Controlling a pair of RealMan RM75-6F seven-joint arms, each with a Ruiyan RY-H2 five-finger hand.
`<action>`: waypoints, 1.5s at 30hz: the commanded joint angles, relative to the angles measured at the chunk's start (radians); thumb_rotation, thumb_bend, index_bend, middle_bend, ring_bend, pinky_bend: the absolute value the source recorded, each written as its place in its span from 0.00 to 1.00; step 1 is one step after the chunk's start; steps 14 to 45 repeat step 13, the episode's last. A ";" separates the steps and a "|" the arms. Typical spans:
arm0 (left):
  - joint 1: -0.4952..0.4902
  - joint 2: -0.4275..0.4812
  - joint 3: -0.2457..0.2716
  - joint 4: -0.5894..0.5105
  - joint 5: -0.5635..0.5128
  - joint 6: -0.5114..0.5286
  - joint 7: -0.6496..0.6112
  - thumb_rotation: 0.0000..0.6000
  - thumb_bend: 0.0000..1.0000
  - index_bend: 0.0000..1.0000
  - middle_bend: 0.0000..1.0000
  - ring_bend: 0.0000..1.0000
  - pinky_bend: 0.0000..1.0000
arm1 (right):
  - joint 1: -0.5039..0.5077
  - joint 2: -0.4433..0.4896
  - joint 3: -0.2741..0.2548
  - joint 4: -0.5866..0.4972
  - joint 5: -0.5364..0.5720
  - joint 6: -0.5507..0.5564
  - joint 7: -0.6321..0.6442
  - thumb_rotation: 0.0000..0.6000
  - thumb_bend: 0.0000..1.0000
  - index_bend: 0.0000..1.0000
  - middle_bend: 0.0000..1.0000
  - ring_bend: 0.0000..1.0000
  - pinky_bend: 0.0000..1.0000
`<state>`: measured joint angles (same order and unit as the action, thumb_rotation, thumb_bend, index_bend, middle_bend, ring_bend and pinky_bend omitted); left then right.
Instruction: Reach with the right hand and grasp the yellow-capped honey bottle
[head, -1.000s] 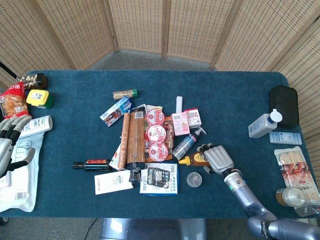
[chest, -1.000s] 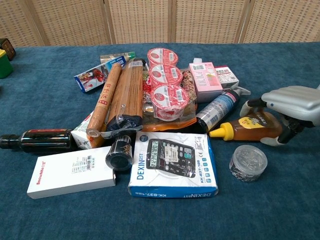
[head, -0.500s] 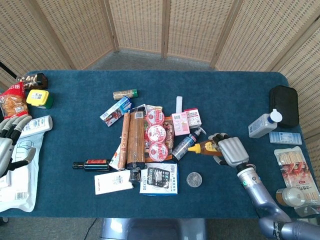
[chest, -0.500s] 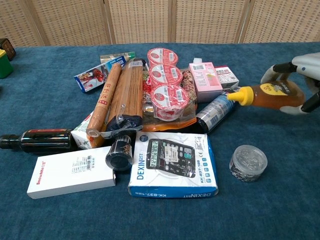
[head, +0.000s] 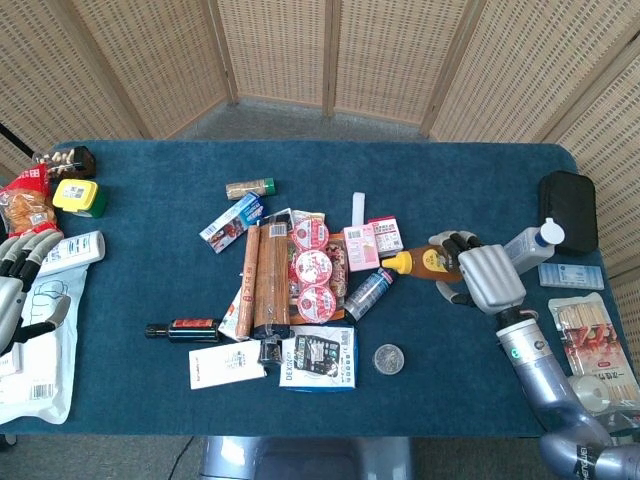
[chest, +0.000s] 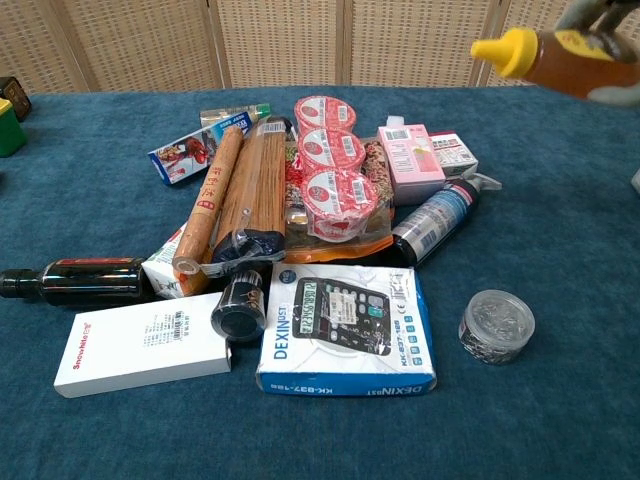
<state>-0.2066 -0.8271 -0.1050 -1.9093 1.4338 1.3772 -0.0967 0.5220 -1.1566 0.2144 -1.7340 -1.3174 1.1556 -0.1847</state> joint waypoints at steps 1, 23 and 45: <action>0.003 0.004 0.001 -0.002 0.003 0.005 -0.002 1.00 0.45 0.00 0.00 0.00 0.00 | 0.008 0.048 0.033 -0.042 0.008 0.011 0.008 1.00 0.37 0.42 0.68 0.73 0.69; 0.005 0.000 0.001 0.001 0.008 0.009 -0.005 1.00 0.45 0.00 0.00 0.00 0.00 | 0.009 0.096 0.048 -0.089 0.020 0.020 0.004 1.00 0.37 0.42 0.68 0.73 0.69; 0.005 0.000 0.001 0.001 0.008 0.009 -0.005 1.00 0.45 0.00 0.00 0.00 0.00 | 0.009 0.096 0.048 -0.089 0.020 0.020 0.004 1.00 0.37 0.42 0.68 0.73 0.69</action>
